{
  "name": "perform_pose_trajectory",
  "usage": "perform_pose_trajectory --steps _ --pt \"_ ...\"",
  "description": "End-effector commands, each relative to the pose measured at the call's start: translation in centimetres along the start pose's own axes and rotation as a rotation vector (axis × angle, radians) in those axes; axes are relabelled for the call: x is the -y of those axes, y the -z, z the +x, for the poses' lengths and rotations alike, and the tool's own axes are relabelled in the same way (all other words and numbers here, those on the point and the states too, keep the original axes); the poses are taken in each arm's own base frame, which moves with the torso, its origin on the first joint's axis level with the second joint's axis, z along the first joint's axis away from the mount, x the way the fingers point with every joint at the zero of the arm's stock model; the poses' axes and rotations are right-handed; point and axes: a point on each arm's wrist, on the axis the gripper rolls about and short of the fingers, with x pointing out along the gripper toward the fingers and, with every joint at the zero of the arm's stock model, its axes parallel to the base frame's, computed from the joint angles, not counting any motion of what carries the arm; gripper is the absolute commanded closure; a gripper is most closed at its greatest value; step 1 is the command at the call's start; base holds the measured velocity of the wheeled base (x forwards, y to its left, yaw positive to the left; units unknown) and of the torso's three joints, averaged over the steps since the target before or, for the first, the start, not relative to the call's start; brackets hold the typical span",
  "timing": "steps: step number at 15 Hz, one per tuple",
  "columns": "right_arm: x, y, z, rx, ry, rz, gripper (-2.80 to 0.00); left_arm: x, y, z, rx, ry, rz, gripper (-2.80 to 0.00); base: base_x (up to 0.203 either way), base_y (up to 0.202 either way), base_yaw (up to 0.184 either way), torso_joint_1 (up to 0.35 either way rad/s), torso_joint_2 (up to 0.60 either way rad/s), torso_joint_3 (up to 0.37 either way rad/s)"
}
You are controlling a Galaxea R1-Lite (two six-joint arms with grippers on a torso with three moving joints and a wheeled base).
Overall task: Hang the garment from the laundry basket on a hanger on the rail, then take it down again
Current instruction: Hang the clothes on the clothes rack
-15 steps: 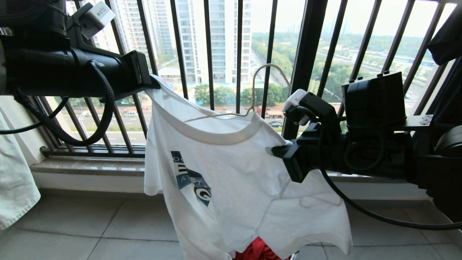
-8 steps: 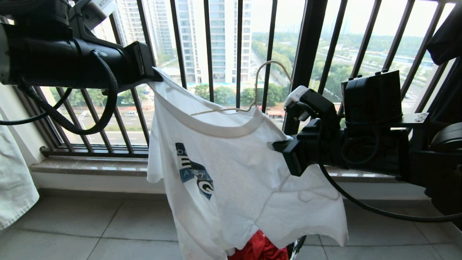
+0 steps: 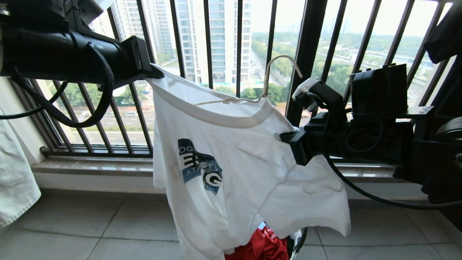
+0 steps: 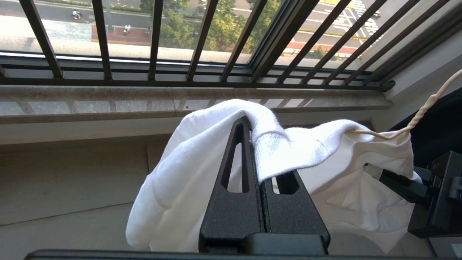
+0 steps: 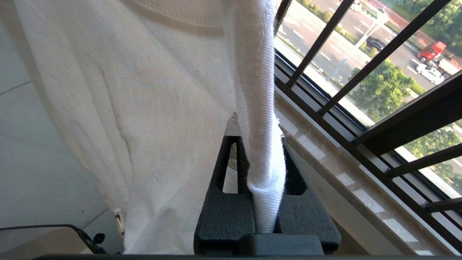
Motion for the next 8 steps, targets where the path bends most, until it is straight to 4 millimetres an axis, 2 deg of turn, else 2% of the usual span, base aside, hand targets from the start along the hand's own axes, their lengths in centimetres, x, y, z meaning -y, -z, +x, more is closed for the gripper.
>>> perform_pose_trajectory --steps 1,4,8 --pt "0.0 0.0 0.2 -0.001 -0.001 -0.002 0.00 0.1 -0.2 0.4 0.000 0.004 -0.002 0.00 0.000 0.000 0.000 0.000 0.00 0.000" --pt "0.4 -0.1 0.1 0.005 0.009 0.002 0.00 -0.2 -0.5 0.3 0.013 -0.009 -0.002 0.00 0.000 0.000 0.000 0.000 0.00 0.000" --pt "-1.7 0.3 0.8 -0.014 -0.059 -0.016 0.00 -0.1 -1.1 2.1 0.020 0.001 0.001 0.00 0.000 0.000 0.000 0.000 0.00 0.000"
